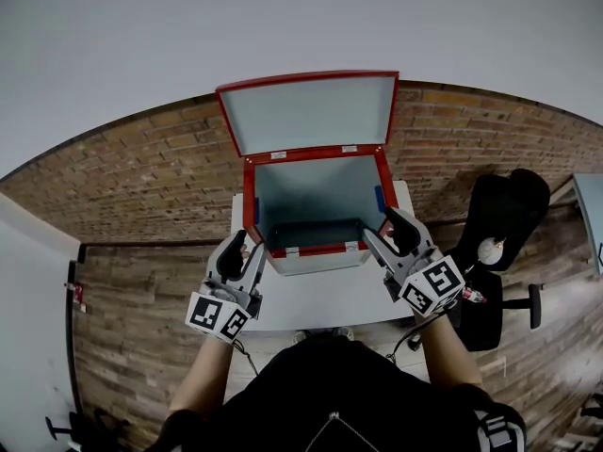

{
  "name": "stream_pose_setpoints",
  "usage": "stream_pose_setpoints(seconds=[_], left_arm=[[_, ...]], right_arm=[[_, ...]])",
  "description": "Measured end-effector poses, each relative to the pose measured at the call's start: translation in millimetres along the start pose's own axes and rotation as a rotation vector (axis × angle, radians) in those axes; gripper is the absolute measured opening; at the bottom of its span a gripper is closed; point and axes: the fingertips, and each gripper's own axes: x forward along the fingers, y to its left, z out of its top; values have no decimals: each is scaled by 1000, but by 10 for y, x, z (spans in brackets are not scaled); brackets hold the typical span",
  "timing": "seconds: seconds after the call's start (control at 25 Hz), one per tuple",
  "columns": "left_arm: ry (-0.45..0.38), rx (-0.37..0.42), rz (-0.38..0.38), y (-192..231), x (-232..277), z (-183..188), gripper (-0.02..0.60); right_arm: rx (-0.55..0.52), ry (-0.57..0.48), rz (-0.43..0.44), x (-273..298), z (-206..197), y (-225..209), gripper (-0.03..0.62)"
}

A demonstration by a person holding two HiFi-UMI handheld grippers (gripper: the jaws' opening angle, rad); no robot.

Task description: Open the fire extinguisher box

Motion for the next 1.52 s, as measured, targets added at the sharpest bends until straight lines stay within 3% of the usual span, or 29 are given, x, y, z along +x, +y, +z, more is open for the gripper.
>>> stream_pose_setpoints(seconds=[0.08,0.16,0.2,0.28,0.4,0.88,1.52], left_arm=[[14,-1,13,-87,-33,-130,215],[17,0,39,-125,-58,-208,147],[19,-4,48,-139,-63,-240,95],[27,-16,44,-187,-60,-306,60],[39,-24,21,-268,-56,-395,48],[60,-27,-16,-421,-46,-537,48],[88,-10,-12,-445,-34,-588,48]], right_arm=[[34,-5,-12,-56,-106,57,251],[55,-14,-30,-86,-166,87,225],[58,-17,-38,-95,-189,103,175],[62,-15,-43,-109,-242,154,58],[76,4,-20,-113,-360,280,25],[18,23,5,-149,-470,471,20],[30,14,2,-155,-497,411,18]])
